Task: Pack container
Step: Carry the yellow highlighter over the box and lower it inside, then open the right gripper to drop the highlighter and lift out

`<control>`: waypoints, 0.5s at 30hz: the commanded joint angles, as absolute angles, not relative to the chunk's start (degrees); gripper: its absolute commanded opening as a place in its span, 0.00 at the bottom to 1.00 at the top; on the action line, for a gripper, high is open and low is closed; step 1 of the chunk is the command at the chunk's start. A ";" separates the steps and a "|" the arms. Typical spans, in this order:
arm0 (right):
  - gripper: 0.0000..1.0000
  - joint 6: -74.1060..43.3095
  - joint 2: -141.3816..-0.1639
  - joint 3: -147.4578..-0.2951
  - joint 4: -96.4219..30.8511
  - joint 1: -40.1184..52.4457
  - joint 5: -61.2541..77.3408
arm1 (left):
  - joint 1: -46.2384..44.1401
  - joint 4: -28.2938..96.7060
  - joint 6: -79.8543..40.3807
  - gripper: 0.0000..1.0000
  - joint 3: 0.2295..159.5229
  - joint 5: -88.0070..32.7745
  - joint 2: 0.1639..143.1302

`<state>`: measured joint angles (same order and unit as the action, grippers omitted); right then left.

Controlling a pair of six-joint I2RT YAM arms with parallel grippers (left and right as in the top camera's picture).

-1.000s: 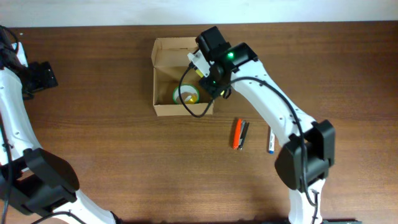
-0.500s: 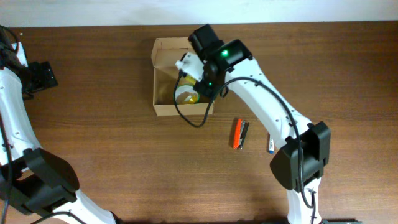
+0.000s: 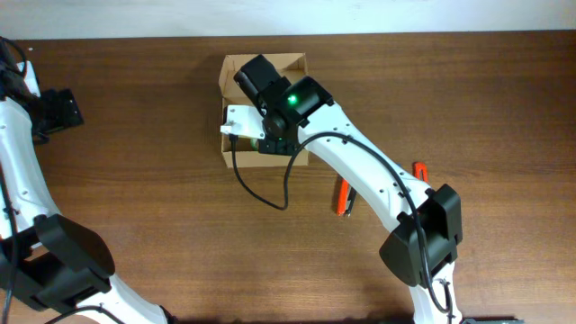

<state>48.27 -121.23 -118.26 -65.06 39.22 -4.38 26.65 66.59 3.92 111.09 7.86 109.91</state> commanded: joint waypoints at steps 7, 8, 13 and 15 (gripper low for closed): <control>0.03 49.06 -126.82 -119.57 -60.93 34.79 -5.65 | 26.70 66.61 5.04 1.00 110.54 7.27 109.49; 0.04 49.06 -127.17 -119.57 -60.60 34.48 -5.65 | 26.70 66.61 5.04 1.00 110.54 7.27 109.49; 0.04 48.82 -129.12 -119.57 -58.15 33.54 -5.43 | 26.70 66.59 5.04 1.00 110.54 7.27 109.49; 0.04 48.60 -129.84 -119.57 -57.56 33.56 -4.75 | 26.70 66.61 5.04 1.00 110.54 7.27 109.49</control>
<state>48.64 -128.70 -118.30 -57.93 33.56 -5.13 26.65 66.59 3.92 111.07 7.86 109.91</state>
